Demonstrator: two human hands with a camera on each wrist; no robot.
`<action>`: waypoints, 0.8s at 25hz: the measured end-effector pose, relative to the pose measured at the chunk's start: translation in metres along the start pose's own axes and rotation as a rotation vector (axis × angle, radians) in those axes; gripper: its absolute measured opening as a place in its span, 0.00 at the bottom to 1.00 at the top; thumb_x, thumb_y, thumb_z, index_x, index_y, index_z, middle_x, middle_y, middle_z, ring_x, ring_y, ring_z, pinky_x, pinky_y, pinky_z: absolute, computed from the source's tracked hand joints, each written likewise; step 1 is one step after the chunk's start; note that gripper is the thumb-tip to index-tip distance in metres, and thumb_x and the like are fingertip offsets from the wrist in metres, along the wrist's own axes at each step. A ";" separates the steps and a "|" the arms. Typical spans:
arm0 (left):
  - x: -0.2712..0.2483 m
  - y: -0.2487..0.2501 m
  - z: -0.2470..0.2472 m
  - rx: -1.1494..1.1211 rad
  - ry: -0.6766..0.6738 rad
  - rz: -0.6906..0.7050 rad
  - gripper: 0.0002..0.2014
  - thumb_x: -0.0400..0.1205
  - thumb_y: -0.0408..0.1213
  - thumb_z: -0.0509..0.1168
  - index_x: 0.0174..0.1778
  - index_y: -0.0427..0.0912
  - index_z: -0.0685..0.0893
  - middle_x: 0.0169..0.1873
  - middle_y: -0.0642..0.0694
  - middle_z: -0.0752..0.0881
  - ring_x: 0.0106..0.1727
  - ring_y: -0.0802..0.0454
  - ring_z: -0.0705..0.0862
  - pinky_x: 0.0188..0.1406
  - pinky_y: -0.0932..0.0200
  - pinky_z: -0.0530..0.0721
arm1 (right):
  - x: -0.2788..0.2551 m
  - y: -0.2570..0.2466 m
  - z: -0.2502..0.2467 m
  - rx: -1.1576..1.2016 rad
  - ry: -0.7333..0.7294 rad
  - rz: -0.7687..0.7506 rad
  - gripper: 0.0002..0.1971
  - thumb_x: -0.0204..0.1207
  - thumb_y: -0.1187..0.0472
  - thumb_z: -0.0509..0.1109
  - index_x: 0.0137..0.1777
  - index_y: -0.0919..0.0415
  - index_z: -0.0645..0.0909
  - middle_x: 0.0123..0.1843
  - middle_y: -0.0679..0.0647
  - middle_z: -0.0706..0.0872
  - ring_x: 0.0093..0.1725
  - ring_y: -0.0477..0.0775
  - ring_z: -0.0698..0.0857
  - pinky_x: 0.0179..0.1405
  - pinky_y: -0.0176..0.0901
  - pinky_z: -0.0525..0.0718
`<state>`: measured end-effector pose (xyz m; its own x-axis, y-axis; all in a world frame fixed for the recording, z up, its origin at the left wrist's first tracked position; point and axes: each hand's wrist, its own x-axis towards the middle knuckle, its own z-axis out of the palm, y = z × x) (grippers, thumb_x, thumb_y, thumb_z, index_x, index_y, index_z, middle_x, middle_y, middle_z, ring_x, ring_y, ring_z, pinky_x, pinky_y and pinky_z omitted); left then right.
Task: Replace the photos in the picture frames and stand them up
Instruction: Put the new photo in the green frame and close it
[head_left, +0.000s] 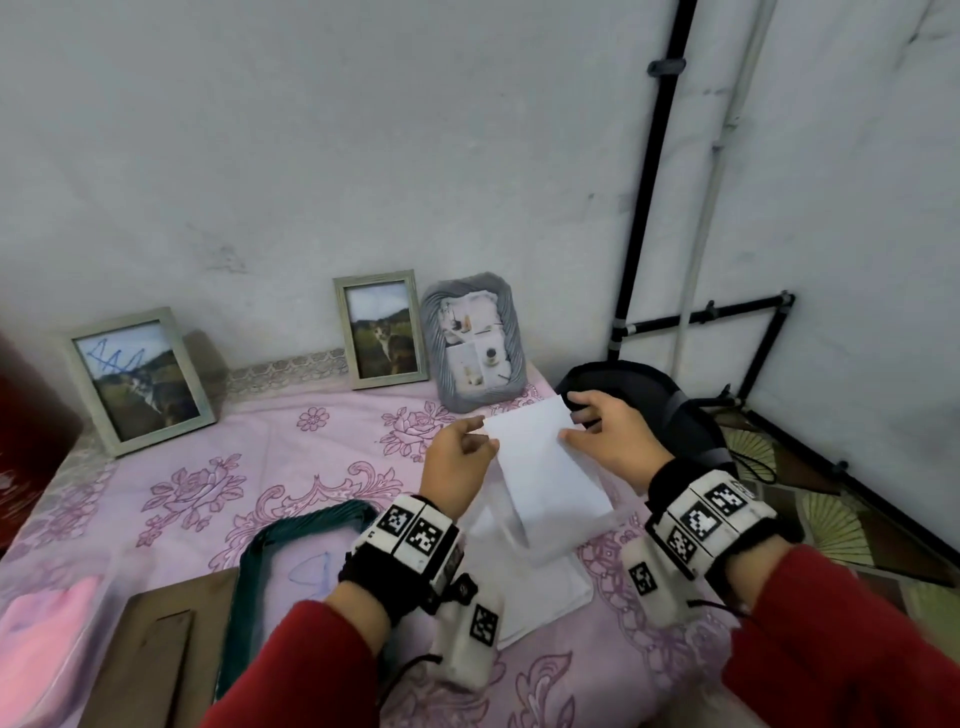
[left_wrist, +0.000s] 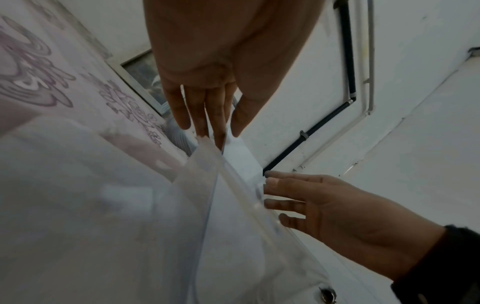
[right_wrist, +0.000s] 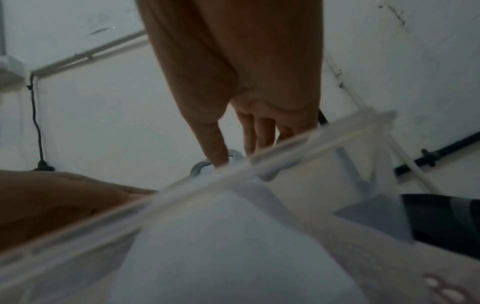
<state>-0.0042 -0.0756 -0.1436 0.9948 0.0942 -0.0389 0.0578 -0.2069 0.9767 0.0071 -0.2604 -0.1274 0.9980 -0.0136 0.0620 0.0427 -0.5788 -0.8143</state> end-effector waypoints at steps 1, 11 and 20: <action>0.003 0.000 0.001 -0.018 0.008 0.003 0.18 0.79 0.25 0.66 0.65 0.28 0.77 0.37 0.40 0.83 0.42 0.49 0.81 0.54 0.55 0.79 | 0.003 0.000 0.001 0.023 0.016 -0.006 0.25 0.72 0.66 0.74 0.70 0.64 0.76 0.51 0.55 0.82 0.42 0.45 0.79 0.49 0.34 0.75; -0.007 0.007 -0.009 -0.193 0.103 0.109 0.08 0.76 0.25 0.70 0.50 0.30 0.85 0.39 0.38 0.86 0.33 0.55 0.86 0.32 0.64 0.88 | 0.007 0.007 -0.009 0.078 0.204 -0.022 0.15 0.67 0.69 0.77 0.54 0.62 0.83 0.32 0.44 0.80 0.31 0.38 0.77 0.32 0.21 0.77; -0.008 0.029 -0.034 -0.230 0.139 0.195 0.06 0.76 0.26 0.70 0.48 0.33 0.83 0.36 0.45 0.86 0.29 0.63 0.86 0.28 0.67 0.85 | 0.004 -0.001 -0.010 0.133 0.206 -0.045 0.11 0.72 0.73 0.71 0.53 0.65 0.82 0.40 0.58 0.81 0.38 0.49 0.77 0.43 0.38 0.78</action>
<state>-0.0133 -0.0490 -0.1080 0.9633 0.2097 0.1673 -0.1689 -0.0107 0.9856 0.0101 -0.2677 -0.1206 0.9649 -0.1638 0.2055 0.1069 -0.4700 -0.8762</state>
